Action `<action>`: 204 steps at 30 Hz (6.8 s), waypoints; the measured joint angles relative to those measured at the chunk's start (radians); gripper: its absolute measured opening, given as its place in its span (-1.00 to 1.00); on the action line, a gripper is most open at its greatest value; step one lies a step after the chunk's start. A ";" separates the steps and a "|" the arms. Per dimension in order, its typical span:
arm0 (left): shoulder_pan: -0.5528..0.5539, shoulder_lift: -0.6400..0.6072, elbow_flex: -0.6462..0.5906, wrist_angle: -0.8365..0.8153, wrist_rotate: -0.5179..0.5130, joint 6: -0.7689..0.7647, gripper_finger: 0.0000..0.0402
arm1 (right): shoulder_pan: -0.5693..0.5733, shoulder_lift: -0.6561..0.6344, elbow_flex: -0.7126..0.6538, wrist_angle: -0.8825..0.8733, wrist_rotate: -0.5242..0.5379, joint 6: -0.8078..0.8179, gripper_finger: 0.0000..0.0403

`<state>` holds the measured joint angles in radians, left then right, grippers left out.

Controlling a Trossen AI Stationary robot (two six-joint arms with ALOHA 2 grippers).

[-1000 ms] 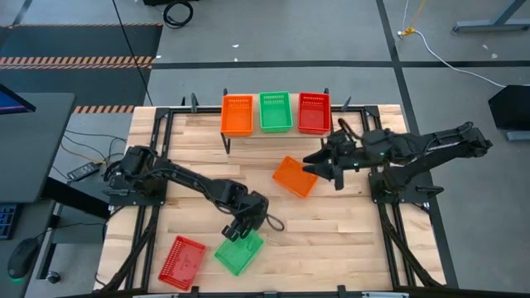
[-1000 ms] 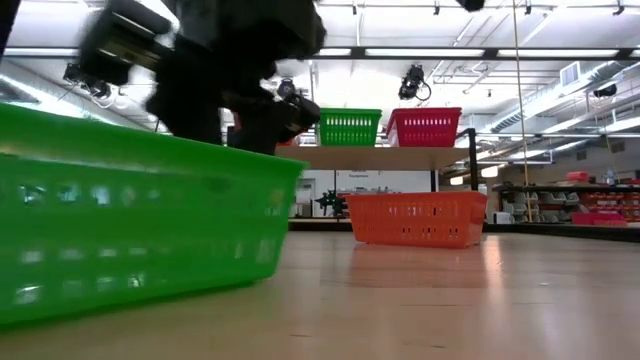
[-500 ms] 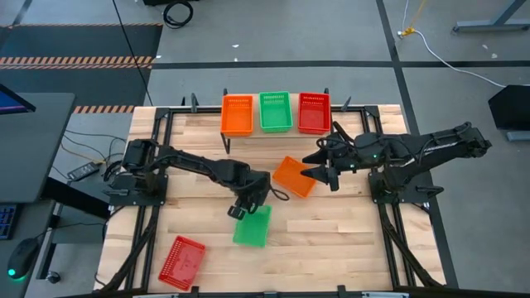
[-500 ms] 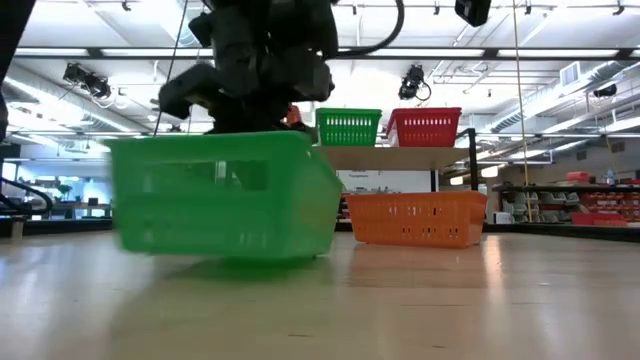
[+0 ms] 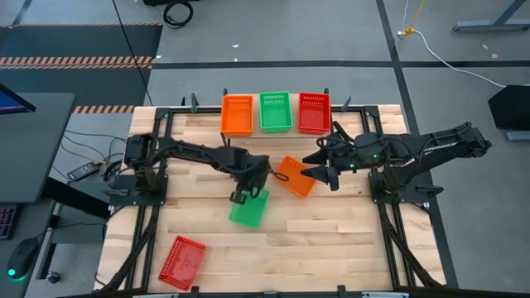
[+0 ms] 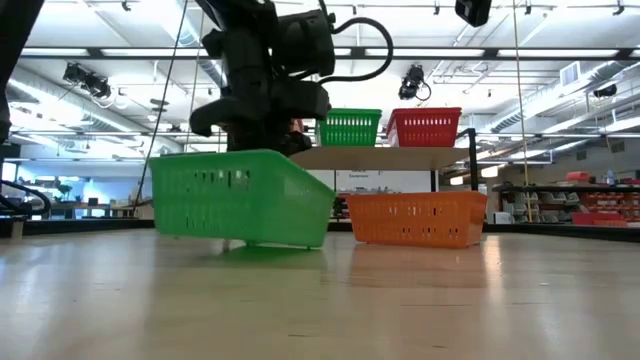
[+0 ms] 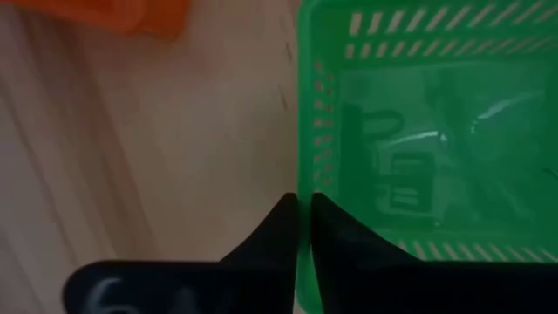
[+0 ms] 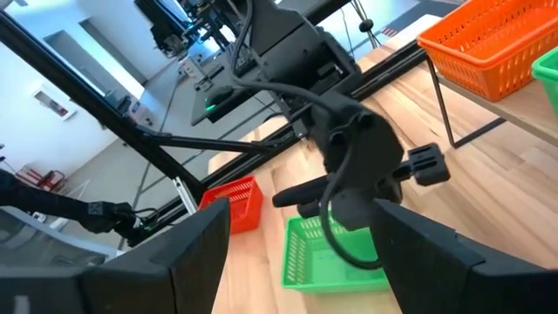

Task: Stack baskets on shelf by color
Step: Stack the green bin on the green bins on the shelf

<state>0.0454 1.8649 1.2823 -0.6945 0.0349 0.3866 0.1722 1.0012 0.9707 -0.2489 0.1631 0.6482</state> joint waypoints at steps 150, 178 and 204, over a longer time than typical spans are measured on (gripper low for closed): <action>0.199 -0.481 0.520 -0.050 -0.004 -0.350 -0.63 | -0.554 0.645 0.666 -0.455 -0.298 -1.079 -0.96; 0.211 -0.626 0.359 0.015 -0.042 -0.368 -0.75 | -0.587 0.652 0.666 -0.532 -0.314 -1.067 -0.85; 0.203 -0.683 0.358 -0.088 -0.042 -0.407 -0.83 | -0.547 0.699 0.666 -0.486 -0.320 -1.062 -0.90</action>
<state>0.2481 1.1818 1.6407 -0.7821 -0.0070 -0.0200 -0.3749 1.7004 1.6363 -0.7352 -0.1574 -0.4138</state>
